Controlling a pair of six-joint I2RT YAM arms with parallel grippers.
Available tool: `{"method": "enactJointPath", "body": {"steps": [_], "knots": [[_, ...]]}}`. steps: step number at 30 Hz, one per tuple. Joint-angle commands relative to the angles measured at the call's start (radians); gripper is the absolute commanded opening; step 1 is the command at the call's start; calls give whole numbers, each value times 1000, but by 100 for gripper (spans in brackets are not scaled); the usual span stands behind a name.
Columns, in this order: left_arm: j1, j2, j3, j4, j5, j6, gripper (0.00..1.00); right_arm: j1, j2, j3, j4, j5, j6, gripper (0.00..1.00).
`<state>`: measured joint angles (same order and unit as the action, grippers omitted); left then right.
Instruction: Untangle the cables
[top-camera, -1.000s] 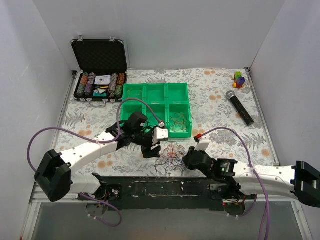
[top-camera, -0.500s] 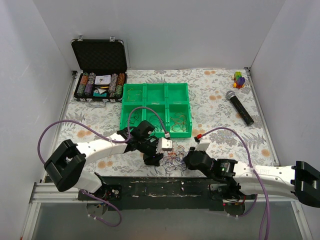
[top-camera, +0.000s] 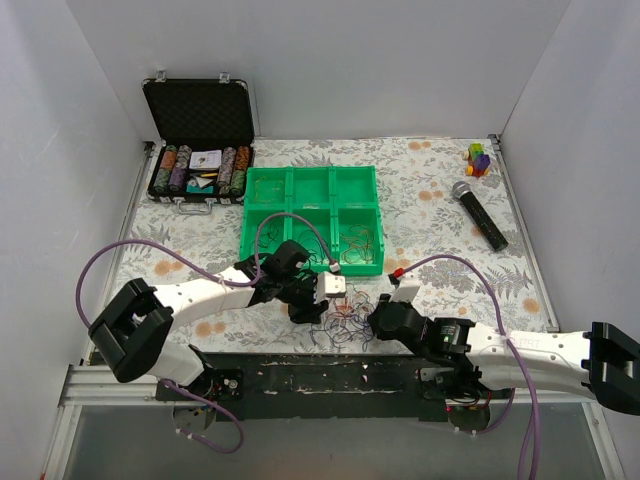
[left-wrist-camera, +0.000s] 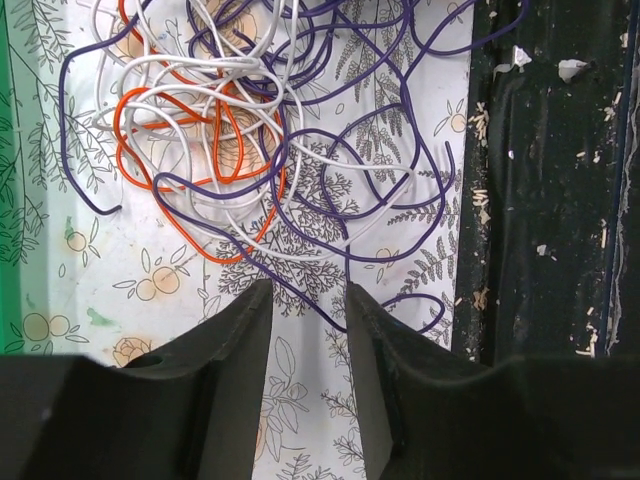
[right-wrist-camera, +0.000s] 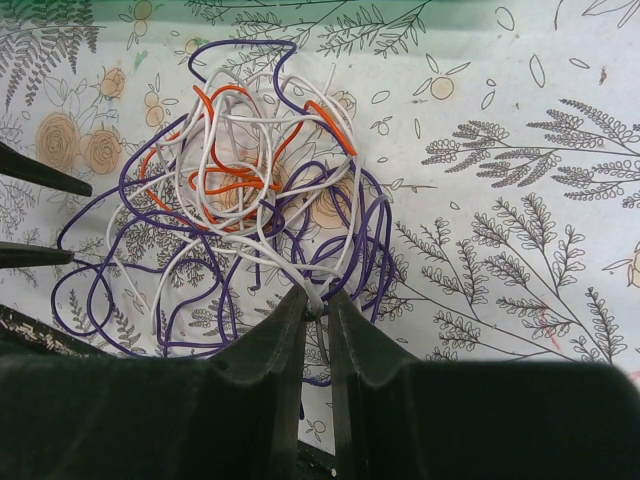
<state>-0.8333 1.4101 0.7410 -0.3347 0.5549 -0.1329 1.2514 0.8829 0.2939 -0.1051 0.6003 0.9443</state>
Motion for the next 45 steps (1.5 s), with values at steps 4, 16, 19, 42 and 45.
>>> {"method": "enactJointPath", "body": {"steps": [4, 16, 19, 42, 45], "knots": [[-3, 10, -6, -24, 30, -11, 26, 6, -15, 27, 13, 42, 13, 22], [-3, -15, 110, -59, -65, -24, 0, 6, -30, 30, 13, 55, -4, 22], [-4, -101, 165, -101, -90, -23, 0, 6, -33, 25, 16, 59, -4, 22], [-3, -323, 659, 54, -443, 75, 0, 6, 28, -53, 96, 3, 7, 22], [-3, -295, 652, 72, -487, 69, 0, 6, 24, -47, 94, 6, 4, 22]]}}
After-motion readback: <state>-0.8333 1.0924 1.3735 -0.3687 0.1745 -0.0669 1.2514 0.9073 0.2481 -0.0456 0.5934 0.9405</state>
